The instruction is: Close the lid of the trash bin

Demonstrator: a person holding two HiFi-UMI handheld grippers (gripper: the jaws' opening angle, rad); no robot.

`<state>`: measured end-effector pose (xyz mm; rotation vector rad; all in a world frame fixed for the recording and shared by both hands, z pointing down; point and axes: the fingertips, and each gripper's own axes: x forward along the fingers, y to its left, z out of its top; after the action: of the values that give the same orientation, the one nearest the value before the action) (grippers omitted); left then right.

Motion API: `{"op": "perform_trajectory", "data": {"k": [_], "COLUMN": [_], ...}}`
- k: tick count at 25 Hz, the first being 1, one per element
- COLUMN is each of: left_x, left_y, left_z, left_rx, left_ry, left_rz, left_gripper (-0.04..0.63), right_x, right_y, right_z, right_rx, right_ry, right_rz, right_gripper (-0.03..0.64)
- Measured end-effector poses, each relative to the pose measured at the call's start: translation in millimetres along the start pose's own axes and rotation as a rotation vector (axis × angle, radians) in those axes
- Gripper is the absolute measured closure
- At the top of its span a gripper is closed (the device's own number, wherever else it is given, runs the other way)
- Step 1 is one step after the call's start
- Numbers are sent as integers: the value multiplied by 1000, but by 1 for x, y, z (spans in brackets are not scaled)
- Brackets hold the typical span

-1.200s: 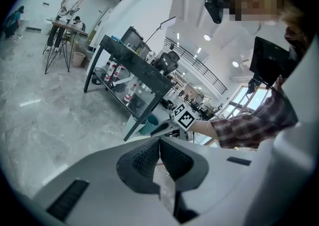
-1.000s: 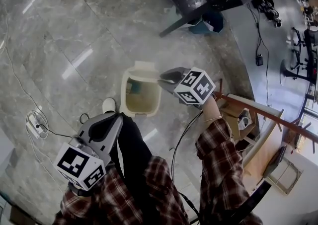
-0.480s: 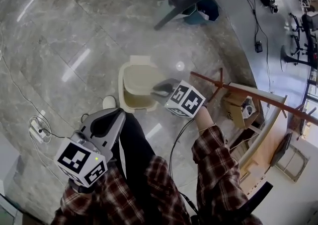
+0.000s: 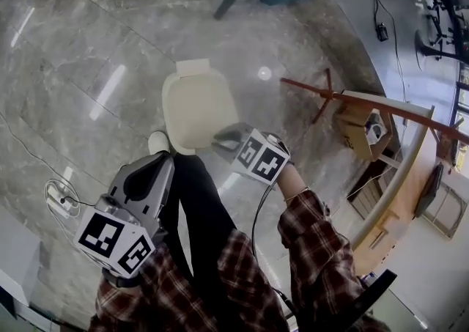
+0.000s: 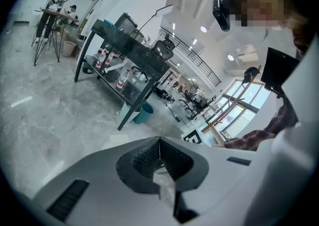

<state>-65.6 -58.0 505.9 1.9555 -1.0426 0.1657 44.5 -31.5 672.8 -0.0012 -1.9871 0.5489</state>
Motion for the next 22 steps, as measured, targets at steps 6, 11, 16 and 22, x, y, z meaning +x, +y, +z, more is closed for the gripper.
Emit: {"op": "perform_trajectory", "data": {"k": [6,11,16,22], "left_x": [5,2,2,9], "left_y": [18,29,43,50], "left_z": [-32,-52,-69,-79], "left_rx": [-23,-42,-57,-65], "left_ry": [28,48,69,84], "left_rz": [28,47,56,56], "left_gripper": [583,584,583,583], "right_x": [37,61,90,110], "right_y": [6,4,-1,-7], "right_z": [-33,-52,-68,-81], "right_rx": [14,47,83,138], "right_ry": [17,12,36,36], "right_rz": [-23,-21,-32,-55], "right_gripper": [550,551,551,551]}}
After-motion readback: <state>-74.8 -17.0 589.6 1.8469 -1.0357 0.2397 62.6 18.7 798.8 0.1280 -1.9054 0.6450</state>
